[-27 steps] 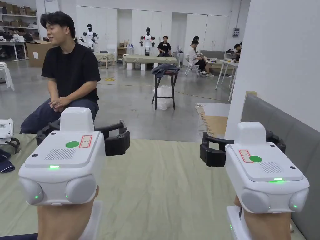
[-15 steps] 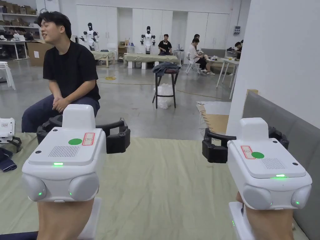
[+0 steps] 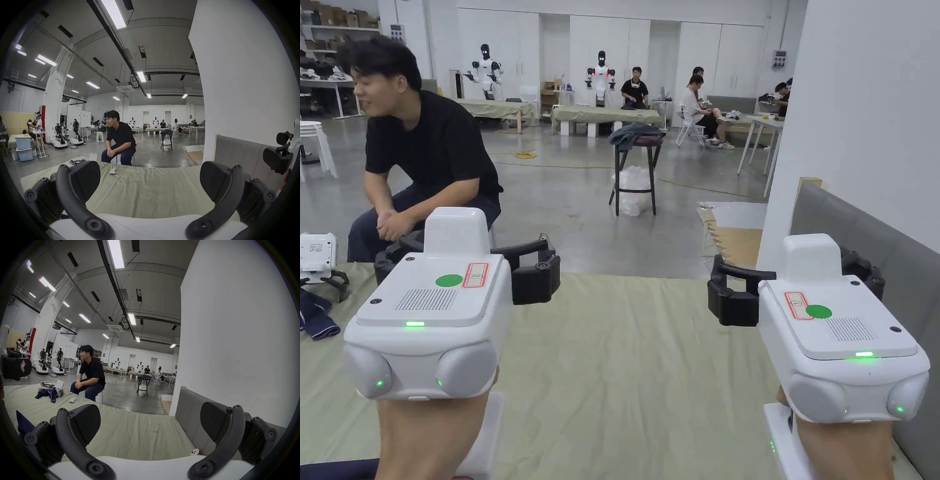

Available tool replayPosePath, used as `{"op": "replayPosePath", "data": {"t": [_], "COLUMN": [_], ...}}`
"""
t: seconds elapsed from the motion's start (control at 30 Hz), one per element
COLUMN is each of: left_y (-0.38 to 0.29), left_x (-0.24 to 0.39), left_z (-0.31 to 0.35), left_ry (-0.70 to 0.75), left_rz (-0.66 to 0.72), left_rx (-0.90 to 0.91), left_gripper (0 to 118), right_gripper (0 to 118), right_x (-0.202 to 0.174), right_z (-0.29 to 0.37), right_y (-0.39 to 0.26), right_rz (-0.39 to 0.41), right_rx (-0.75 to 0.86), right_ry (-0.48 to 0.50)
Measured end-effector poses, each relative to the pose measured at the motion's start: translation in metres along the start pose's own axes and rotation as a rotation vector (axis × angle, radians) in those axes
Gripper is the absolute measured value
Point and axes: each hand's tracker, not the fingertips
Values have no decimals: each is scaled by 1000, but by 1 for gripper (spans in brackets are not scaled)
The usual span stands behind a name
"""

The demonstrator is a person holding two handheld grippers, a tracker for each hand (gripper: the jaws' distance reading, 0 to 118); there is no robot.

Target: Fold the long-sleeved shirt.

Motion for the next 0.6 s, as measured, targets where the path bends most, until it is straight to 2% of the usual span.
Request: {"op": "replayPosePath", "data": {"t": [0.47, 0.5, 0.53, 0.57, 0.6], "left_y": [-4, -5, -6, -7, -7], "left_x": [1, 0, 0, 1, 1], "left_z": [4, 5, 7, 7, 6], "left_ry": [10, 5, -5, -15, -22], "left_rz": [11, 7, -12, -29, -34], "left_rx": [44, 50, 63, 68, 62], "left_gripper": [110, 106, 94, 73, 29], "right_gripper": [118, 109, 90, 60, 10], "right_x": [-6, -6, -7, -9, -9], "right_z": [7, 10, 12, 13, 13], "right_y": [1, 2, 1, 1, 1], "right_rz": [-22, -21, -14, -2, 4], "right_rx": [27, 32, 42, 51, 52], "right_ry": [-6, 1, -1, -12, -15]}}
